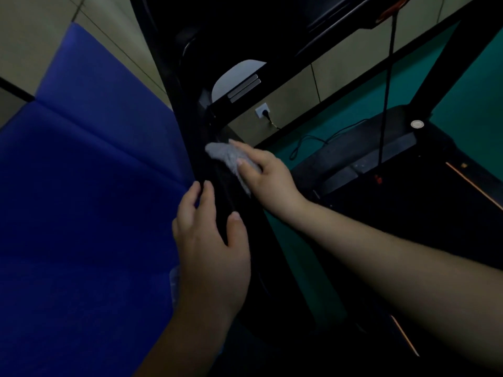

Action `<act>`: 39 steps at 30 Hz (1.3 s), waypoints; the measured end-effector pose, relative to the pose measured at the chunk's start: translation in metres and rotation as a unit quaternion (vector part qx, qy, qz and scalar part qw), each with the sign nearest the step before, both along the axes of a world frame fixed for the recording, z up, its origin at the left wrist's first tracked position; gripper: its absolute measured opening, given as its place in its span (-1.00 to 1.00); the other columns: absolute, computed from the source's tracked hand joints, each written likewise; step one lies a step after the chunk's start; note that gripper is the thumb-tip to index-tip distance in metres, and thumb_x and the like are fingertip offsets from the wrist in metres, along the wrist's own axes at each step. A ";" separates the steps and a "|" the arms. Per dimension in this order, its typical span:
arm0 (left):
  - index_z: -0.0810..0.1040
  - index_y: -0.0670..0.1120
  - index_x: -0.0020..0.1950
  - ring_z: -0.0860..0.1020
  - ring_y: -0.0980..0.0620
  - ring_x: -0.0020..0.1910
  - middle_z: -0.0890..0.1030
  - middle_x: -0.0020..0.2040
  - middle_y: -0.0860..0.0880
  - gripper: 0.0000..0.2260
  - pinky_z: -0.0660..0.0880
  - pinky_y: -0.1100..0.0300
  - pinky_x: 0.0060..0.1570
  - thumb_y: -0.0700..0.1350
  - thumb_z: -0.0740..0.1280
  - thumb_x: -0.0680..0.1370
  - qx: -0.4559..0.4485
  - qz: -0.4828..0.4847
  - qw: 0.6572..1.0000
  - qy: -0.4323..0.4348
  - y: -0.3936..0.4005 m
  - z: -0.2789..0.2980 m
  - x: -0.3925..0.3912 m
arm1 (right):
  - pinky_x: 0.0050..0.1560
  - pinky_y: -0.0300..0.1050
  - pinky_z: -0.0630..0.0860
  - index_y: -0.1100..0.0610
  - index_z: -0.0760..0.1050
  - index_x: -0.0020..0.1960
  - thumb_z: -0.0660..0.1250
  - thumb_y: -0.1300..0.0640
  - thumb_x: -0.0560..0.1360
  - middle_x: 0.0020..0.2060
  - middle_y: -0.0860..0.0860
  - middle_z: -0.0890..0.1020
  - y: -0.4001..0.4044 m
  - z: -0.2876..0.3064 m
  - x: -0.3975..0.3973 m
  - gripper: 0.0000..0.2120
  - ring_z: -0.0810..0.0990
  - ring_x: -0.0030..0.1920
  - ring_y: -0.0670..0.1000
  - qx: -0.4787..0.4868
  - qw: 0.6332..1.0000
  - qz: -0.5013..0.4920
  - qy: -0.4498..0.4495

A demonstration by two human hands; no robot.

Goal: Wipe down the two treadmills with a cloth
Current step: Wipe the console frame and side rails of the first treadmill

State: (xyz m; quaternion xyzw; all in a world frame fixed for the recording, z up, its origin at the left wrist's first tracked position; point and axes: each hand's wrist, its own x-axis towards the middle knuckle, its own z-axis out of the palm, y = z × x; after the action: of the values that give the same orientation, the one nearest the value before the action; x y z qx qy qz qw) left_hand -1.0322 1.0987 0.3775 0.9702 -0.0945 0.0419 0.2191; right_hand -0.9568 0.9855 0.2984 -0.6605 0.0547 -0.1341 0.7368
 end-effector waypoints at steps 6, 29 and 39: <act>0.13 0.06 0.55 0.00 0.39 0.31 0.07 0.53 0.19 -0.48 0.01 0.69 0.02 0.03 0.11 0.58 -0.006 -0.007 1.000 0.008 0.001 -0.001 0.002 | -0.06 -0.61 0.31 -0.04 0.48 0.33 0.27 0.11 0.57 0.04 -0.10 0.57 0.015 -0.005 -0.050 -0.66 0.46 -0.08 -0.47 0.012 0.998 -0.053 0.013; 0.12 0.14 0.54 0.00 0.43 0.32 0.05 0.49 0.30 -0.39 -0.01 0.73 0.01 0.15 0.04 0.47 -0.014 0.005 1.000 -0.007 0.000 -0.004 0.003 | -0.05 -0.47 0.31 0.12 0.46 0.34 0.19 0.09 0.61 0.22 0.02 0.58 -0.002 -0.007 0.086 -0.67 0.51 0.16 -0.10 0.018 0.995 -0.021 0.093; 0.11 0.19 0.53 0.01 0.45 0.33 0.03 0.48 0.32 -0.40 0.03 0.62 0.04 0.17 0.05 0.47 -0.027 -0.001 1.000 -0.007 0.002 -0.007 0.003 | 0.09 -0.33 0.46 0.10 0.49 0.34 0.22 0.13 0.59 0.18 0.05 0.62 -0.006 0.021 0.123 -0.67 0.57 0.15 -0.08 -0.092 0.995 -0.034 0.027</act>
State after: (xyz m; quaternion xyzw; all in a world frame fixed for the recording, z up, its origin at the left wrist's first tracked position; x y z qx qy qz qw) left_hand -1.0293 1.1006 0.3709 0.9635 -0.0959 0.0510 0.2447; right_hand -0.8338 0.9792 0.3197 -0.7269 0.0850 -0.1457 0.6657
